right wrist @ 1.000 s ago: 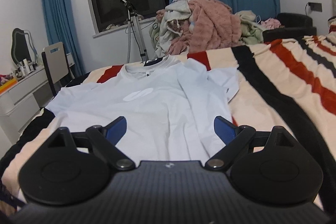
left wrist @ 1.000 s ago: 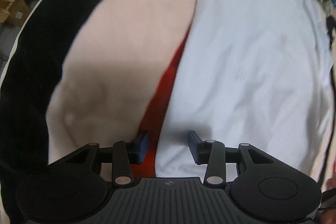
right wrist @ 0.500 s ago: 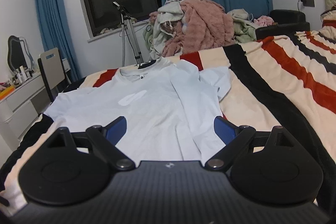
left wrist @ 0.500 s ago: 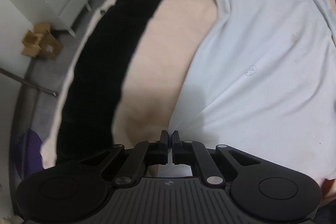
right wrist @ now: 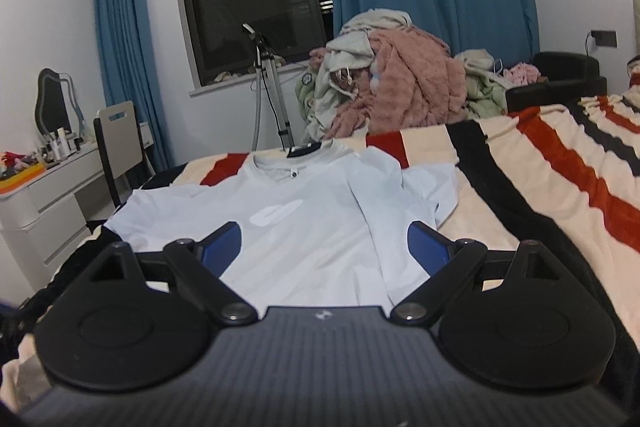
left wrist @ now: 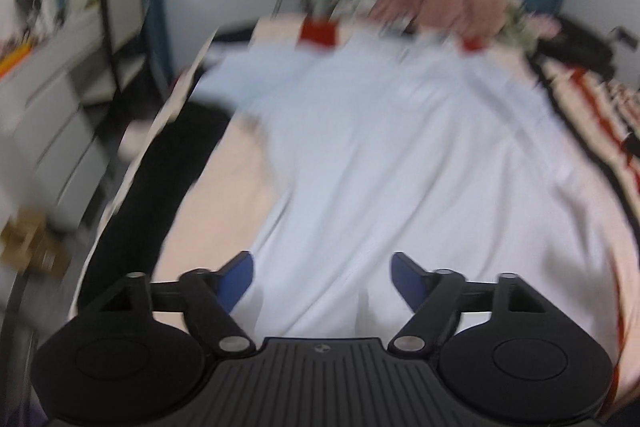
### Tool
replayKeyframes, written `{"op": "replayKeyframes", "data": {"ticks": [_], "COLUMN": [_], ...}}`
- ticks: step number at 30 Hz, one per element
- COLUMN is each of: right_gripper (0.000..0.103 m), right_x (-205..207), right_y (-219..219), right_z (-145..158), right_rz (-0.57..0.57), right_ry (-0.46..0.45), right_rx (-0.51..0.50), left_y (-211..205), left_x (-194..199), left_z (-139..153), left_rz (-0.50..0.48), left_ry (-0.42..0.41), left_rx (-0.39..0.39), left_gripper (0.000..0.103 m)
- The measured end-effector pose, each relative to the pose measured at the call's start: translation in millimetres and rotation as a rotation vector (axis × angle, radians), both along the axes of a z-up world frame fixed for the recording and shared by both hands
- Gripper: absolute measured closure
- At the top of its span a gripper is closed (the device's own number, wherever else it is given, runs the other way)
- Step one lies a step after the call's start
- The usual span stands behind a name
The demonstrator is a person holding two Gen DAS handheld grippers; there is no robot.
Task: Fold clothes
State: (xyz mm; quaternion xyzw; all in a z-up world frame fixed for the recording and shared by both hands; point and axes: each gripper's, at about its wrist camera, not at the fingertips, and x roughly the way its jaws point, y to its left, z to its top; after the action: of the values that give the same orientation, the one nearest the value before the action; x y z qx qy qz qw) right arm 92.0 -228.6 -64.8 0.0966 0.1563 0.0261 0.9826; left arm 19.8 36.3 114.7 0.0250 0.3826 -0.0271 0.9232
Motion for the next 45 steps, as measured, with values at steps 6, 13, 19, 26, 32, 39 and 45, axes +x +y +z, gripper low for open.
{"op": "replayKeyframes", "data": {"ticks": [6,13,19,26,32,39,45], "right_gripper": [0.012,0.012,0.012,0.012,0.012,0.031,0.040], "right_x": [-2,5,16,24,70,172,252], "right_y": [0,-6,-4,-4,-37,-129,-166], "right_z": [2,-4,-8,-13,-15,-68,-118], "right_rz": [-0.017,-0.041,-0.034,-0.052,-0.116,-0.239,-0.228], "right_ry": [-0.026,-0.015,-0.009,-0.009,0.012,0.127,0.206], "right_rx": [-0.022,-0.016,0.002,-0.007,0.100,0.324,0.344], "left_y": [-60,-89,-85,-72,-68,-72,-84], "left_x": [20,35,50,63,64,76,102], "left_z": [-27,-112,-139,-166,-171,-183,-204], "left_rz": [-0.049,-0.045,-0.049,-0.047,-0.025,-0.007,-0.042], "left_ry": [-0.303,-0.451,-0.405,-0.404,-0.378,-0.346,-0.338], "left_rx": [-0.044,-0.085,-0.040,-0.060,-0.077,-0.084,-0.071], "left_gripper": [0.011,0.000,0.000,0.000,0.000,0.000,0.000]}}
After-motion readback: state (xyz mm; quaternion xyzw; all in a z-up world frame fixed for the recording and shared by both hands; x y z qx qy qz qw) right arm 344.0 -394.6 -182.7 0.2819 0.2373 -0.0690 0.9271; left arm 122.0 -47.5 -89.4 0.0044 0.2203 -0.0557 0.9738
